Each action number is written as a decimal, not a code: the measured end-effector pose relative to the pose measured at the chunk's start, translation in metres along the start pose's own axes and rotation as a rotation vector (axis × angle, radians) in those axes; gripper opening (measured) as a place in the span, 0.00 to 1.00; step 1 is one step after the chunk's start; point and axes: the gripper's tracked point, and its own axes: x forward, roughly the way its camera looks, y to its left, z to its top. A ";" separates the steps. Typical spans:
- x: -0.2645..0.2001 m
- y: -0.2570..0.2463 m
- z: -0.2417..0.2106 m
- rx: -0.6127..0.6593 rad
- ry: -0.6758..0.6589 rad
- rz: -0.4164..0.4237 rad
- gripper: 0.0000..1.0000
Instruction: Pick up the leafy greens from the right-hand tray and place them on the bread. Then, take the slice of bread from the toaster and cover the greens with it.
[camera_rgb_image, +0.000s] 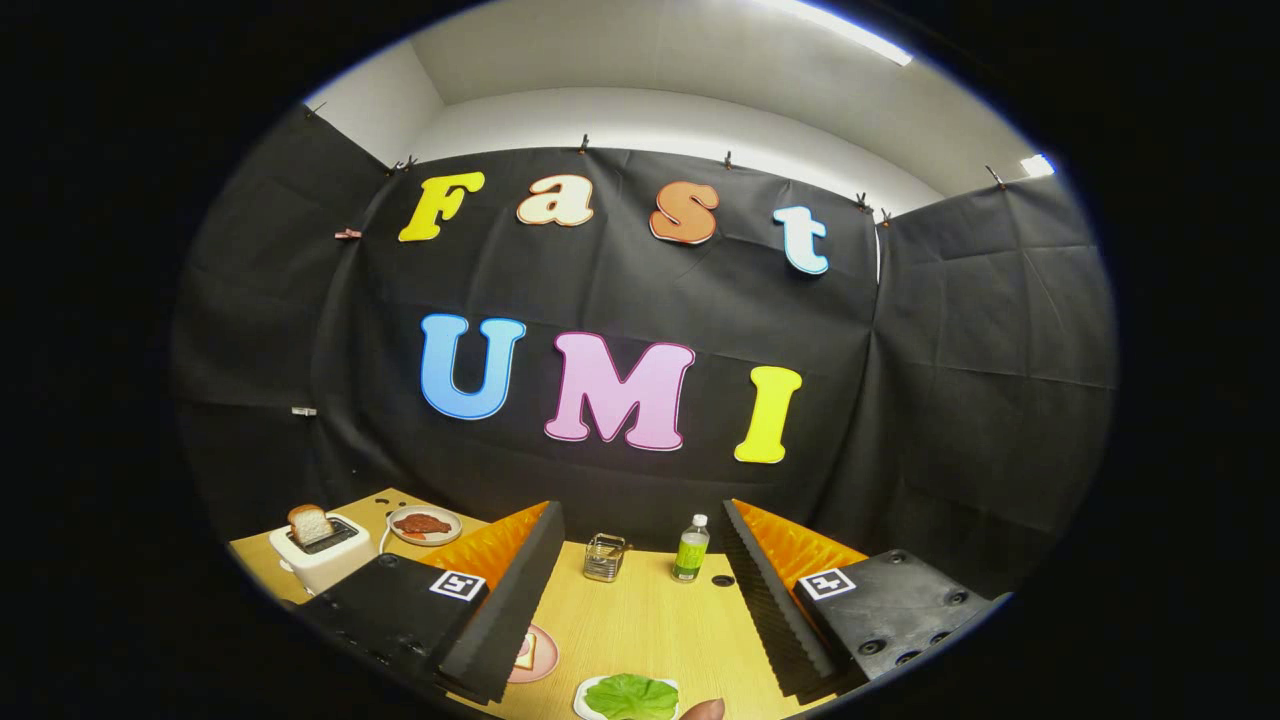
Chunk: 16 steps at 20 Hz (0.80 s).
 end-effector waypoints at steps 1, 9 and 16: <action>0.000 0.000 0.000 -0.003 0.001 -0.001 0.97; -0.002 0.015 -0.045 -0.053 0.175 0.159 0.97; -0.024 0.016 -0.200 -0.096 0.610 0.317 0.97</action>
